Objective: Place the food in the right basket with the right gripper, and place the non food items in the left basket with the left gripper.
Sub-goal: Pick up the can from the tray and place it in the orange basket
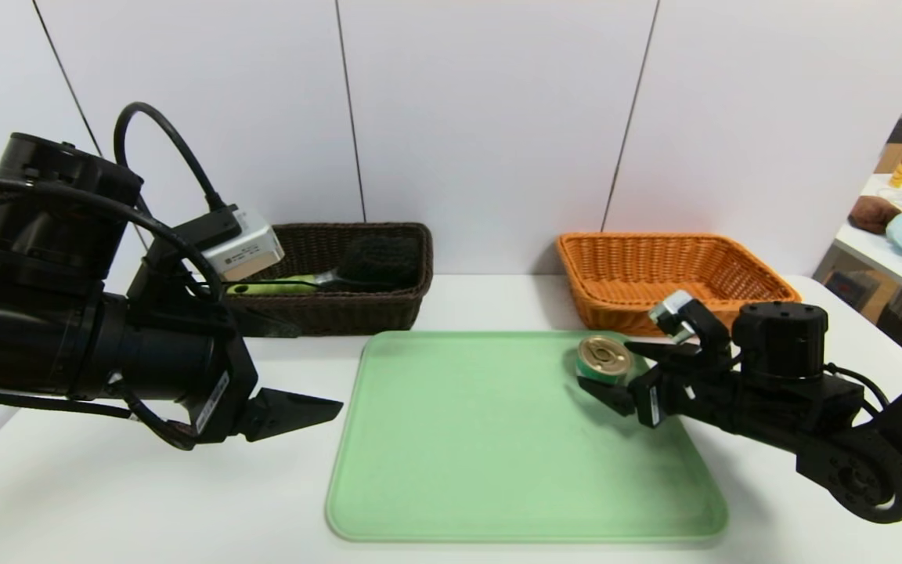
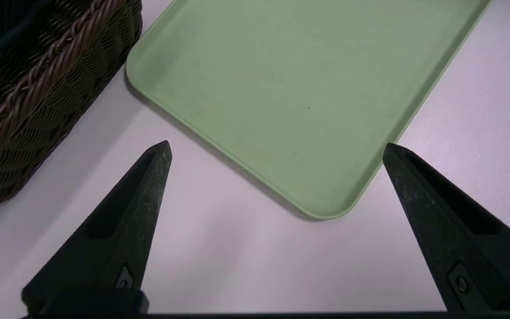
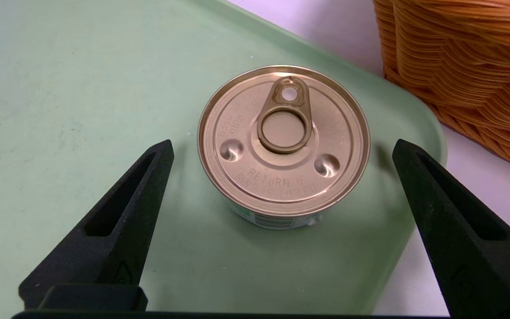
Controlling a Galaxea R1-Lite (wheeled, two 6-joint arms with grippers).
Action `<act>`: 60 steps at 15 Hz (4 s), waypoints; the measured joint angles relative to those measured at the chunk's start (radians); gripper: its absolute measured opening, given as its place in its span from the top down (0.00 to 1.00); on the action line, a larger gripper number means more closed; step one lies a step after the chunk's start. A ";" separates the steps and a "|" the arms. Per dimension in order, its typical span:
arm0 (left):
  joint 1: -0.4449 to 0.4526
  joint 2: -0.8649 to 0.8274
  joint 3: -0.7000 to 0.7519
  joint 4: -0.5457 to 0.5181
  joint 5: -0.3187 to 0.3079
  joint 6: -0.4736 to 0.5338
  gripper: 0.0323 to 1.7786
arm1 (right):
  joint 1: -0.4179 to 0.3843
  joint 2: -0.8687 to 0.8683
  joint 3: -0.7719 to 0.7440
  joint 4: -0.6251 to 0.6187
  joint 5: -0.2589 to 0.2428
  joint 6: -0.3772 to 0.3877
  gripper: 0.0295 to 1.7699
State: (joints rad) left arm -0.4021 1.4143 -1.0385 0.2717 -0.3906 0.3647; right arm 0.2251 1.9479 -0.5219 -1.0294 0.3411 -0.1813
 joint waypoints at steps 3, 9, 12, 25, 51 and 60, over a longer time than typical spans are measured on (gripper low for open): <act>0.000 0.000 0.000 0.000 0.000 0.000 0.05 | 0.000 0.012 -0.017 0.001 0.000 0.000 0.03; 0.000 0.000 0.000 0.000 -0.001 0.000 0.05 | 0.001 0.047 -0.043 0.001 -0.001 -0.001 0.03; 0.000 0.000 0.000 0.000 -0.001 0.000 0.05 | 0.001 0.063 -0.063 0.003 0.000 0.000 0.03; 0.000 0.001 0.000 0.000 -0.001 0.000 0.05 | 0.000 0.079 -0.089 0.008 0.001 0.009 0.03; 0.000 -0.003 -0.003 -0.015 -0.006 0.001 0.05 | 0.013 -0.063 -0.088 0.108 0.018 0.060 0.45; 0.000 -0.018 -0.003 -0.015 -0.006 0.002 0.05 | 0.039 -0.233 -0.176 0.308 0.068 0.104 0.45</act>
State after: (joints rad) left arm -0.4026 1.3960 -1.0415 0.2564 -0.3964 0.3664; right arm 0.2645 1.7149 -0.6974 -0.7211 0.4089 -0.0768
